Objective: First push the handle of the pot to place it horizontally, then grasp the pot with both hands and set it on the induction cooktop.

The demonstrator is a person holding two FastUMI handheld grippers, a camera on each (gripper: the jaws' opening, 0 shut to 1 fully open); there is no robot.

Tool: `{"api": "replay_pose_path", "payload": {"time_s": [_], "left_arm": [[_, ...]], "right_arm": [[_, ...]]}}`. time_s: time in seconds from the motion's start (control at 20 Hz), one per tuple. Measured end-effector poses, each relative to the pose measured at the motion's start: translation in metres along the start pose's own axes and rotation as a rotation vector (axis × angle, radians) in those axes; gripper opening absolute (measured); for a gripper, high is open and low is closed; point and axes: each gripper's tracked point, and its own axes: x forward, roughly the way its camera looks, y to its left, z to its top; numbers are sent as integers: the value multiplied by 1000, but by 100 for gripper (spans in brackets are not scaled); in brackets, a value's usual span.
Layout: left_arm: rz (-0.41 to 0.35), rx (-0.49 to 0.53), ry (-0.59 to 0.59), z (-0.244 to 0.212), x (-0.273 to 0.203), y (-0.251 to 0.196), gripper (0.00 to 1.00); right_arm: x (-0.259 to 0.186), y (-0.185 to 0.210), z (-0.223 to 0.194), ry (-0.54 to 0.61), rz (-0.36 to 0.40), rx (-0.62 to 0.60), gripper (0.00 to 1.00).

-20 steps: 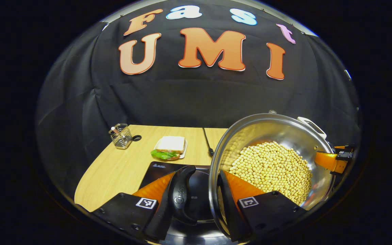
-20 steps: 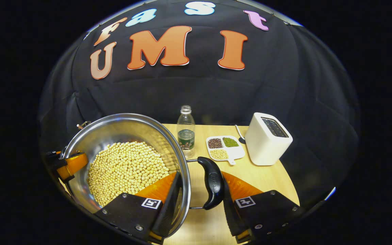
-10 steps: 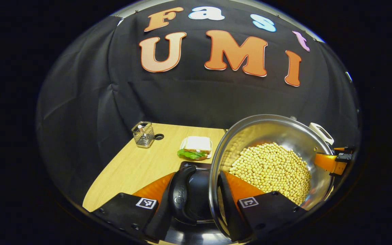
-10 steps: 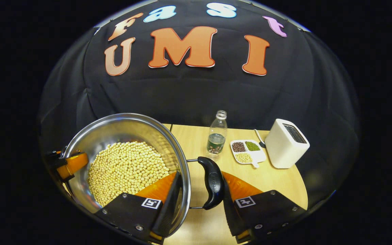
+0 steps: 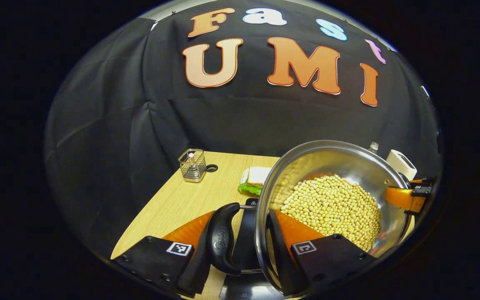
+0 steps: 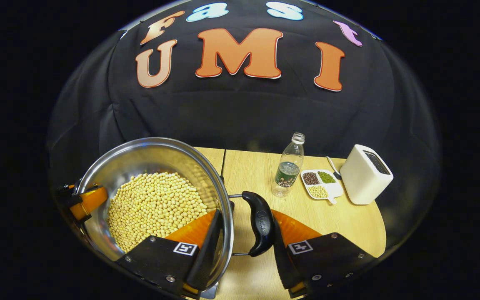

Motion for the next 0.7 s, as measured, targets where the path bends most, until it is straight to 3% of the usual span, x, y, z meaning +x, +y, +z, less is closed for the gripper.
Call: {"api": "replay_pose_path", "payload": {"time_s": [0.7], "left_arm": [[-15,-36,89,-26,44,10,70]], "right_arm": [[35,21,-24,77,-6,4,65]]}}
